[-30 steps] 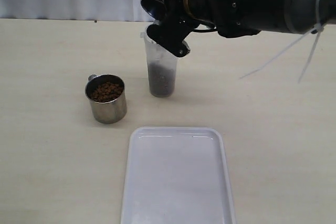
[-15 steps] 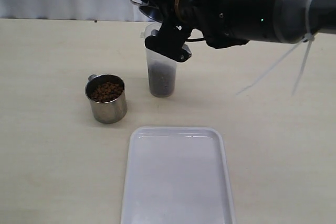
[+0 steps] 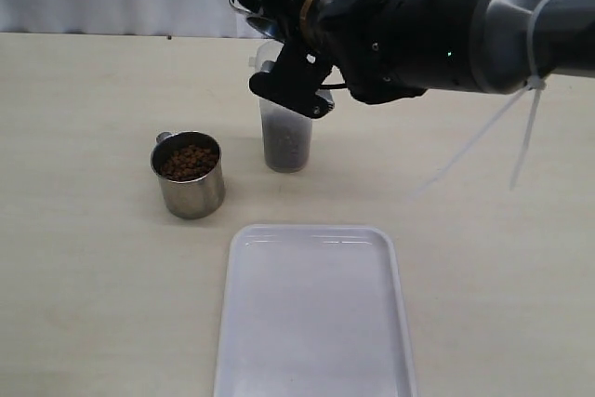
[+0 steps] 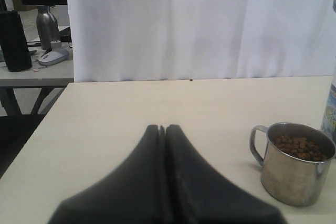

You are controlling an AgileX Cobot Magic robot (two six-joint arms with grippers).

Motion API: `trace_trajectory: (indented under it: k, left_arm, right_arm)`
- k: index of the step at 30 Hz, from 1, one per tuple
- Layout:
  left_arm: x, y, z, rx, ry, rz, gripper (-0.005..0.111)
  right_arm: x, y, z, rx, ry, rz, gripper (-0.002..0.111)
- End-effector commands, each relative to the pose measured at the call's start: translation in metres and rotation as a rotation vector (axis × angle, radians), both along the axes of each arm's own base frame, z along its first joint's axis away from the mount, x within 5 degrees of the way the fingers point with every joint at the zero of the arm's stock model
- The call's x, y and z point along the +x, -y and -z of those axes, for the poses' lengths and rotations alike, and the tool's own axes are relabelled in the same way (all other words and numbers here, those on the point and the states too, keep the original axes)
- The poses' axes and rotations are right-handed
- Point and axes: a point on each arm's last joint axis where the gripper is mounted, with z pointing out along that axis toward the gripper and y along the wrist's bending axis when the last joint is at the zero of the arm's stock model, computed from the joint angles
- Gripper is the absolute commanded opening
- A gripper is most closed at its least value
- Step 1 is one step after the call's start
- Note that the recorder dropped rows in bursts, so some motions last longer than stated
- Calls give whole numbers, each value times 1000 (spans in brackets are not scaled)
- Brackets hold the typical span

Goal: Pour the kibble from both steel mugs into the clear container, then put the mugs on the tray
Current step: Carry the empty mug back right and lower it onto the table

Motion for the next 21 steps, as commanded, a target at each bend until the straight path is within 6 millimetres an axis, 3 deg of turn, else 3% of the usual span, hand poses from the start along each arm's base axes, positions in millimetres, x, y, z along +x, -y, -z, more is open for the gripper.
trace_trajectory:
  k: [1, 6, 8, 9, 13, 18, 21]
  left_arm:
    - [0, 0, 0, -8, 10, 6, 0]
    - [0, 0, 0, -8, 10, 6, 0]
    - [0, 0, 0, -8, 10, 6, 0]
    - [0, 0, 0, -8, 10, 6, 0]
    - [0, 0, 0, -8, 12, 6, 0]
    - [0, 0, -1, -8, 14, 6, 0]
    - [0, 0, -1, -8, 14, 6, 0]
  right_arm:
    - [3, 10, -6, 294, -19, 178, 5]
    - [23, 50, -26, 721, -7, 408, 5]
    - [30, 73, -31, 916, -120, 462, 5]
    - [37, 99, -34, 1122, -249, 496, 5]
    - [41, 143, -30, 1495, -451, 449, 5]
    - [32, 179, 4, 1715, -660, 333, 5]
    - [20, 204, 54, 1808, -915, 320, 5]
